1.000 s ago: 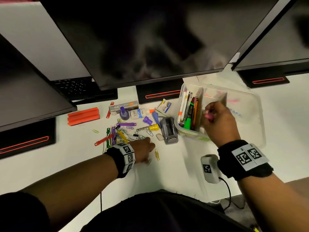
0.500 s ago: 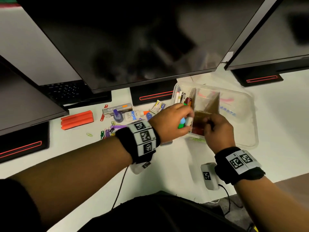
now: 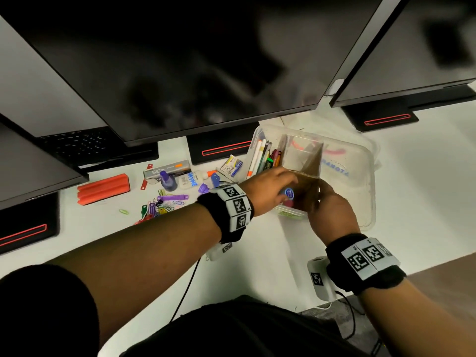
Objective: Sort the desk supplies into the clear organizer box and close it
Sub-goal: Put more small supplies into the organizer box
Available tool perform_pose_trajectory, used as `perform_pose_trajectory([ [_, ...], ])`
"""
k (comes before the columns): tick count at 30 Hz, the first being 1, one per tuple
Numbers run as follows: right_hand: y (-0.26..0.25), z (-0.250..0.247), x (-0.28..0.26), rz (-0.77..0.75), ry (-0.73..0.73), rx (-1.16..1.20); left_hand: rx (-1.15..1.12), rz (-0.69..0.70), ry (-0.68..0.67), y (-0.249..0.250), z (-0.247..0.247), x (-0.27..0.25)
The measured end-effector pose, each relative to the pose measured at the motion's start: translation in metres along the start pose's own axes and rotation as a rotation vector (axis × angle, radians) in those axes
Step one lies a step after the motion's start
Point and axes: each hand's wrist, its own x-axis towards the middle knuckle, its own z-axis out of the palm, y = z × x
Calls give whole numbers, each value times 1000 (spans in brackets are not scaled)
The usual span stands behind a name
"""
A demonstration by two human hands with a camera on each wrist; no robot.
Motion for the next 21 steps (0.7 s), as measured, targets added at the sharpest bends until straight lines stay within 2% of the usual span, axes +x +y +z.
perform_pose_trajectory([
  [3,-5,5,0,25,-15,14,-7,15,61,-12,-8,-11],
  [7,-6,5,1,62,13,72,24,-94,224,-41,-29,-39],
  [10,-11,3,0,-90,187,39,104,-207,302,-69,-43,-65],
  [12,-27,3,-3,-266,251,69,122,-292,268,-88,-46,-84],
  [14,-51,9,-10,-416,160,112,131,-363,160,-105,-43,-102],
  [18,-91,42,-30,-621,-271,60,174,-451,-12,-124,-29,-132],
  [21,-99,85,-34,-628,-543,-109,155,-498,-105,-129,-27,-154],
])
